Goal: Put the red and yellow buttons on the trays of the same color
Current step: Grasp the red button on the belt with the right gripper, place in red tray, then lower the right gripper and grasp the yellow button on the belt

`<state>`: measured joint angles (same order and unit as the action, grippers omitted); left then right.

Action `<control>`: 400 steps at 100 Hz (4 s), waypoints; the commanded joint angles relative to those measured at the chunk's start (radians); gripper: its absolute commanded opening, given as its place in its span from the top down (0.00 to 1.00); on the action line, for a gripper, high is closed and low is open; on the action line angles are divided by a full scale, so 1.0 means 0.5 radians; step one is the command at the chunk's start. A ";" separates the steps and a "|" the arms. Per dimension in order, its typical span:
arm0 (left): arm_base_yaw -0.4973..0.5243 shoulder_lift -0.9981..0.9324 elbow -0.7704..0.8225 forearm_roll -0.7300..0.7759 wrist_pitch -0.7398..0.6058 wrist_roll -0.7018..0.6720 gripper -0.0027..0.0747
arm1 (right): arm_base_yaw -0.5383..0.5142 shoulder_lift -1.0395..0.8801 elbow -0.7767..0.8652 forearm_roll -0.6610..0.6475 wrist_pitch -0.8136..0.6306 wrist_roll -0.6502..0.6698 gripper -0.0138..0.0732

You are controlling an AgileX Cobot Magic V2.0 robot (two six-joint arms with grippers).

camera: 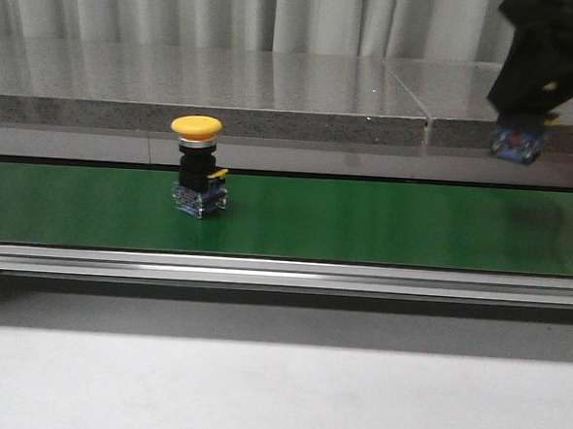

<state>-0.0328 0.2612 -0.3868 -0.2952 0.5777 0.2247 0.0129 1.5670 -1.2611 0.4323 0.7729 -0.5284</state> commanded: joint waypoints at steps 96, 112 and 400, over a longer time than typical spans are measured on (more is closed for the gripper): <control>-0.016 0.018 -0.054 -0.040 -0.134 0.000 0.99 | -1.214 0.941 -1.119 0.061 -0.166 0.013 0.73; -0.016 0.018 -0.054 -0.040 -0.134 0.000 0.99 | -1.212 1.079 -1.205 0.063 -0.173 0.013 0.73; -0.016 0.018 -0.054 -0.040 -0.134 0.000 0.99 | -0.010 -0.292 0.445 0.139 -0.095 -0.465 0.10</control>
<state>-0.0328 0.2612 -0.3868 -0.2952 0.5777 0.2247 -0.0130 1.4158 -1.0140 0.4740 0.8025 -0.7466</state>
